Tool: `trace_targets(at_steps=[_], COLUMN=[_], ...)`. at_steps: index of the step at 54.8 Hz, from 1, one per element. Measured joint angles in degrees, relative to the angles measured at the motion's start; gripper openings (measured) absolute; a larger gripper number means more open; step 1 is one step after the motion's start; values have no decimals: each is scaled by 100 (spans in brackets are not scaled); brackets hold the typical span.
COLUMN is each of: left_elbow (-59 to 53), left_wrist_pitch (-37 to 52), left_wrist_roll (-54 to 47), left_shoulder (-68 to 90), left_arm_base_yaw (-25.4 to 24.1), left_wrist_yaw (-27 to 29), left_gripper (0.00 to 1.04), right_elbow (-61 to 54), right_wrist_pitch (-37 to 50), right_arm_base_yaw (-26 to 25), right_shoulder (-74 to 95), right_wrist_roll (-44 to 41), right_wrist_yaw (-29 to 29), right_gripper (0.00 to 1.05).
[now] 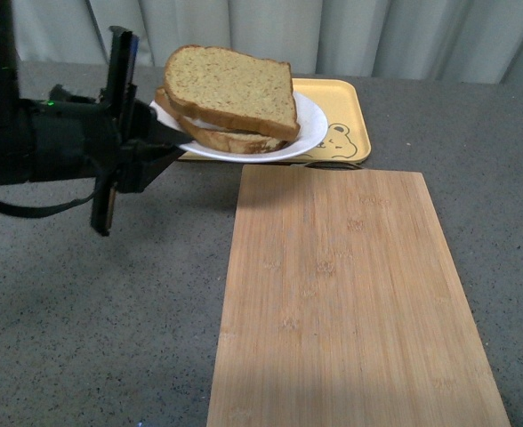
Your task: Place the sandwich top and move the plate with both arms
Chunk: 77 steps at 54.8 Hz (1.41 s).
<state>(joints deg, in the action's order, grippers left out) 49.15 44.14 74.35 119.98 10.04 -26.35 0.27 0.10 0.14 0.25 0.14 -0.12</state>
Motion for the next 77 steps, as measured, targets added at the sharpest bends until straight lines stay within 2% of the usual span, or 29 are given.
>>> trace_targets(at_steps=[21,43,60,66,73,77], left_elbow=[2459,3480,3213,2946,2518,2223], left_wrist_pitch=[-1080,-1491,-1451,-1502,-1355,-1438], left_wrist_roll=[369,378,15,-435,-1113,-1821], left_shoulder=[1519,2170,1923,1644,1152,743], left_arm_base_yaw=[345,297,260,214,164,153], left_wrist_yaw=[354,566,732,789,1102,1405], left_gripper=[4,4,51,67,87,100], right_elbow=[0,0,0,0,0,0], right_wrist_pitch=[0,0,0,0,0,0], right_arm_base_yaw=[0,0,0,0,0,0], right_shoulder=[0,0,0,0,0,0], right_wrist_roll=[-2,-2,-2,-2,0,0], right_wrist_yaw=[0,0,2,2,0,2], right_gripper=[95,95,95,95,95,95])
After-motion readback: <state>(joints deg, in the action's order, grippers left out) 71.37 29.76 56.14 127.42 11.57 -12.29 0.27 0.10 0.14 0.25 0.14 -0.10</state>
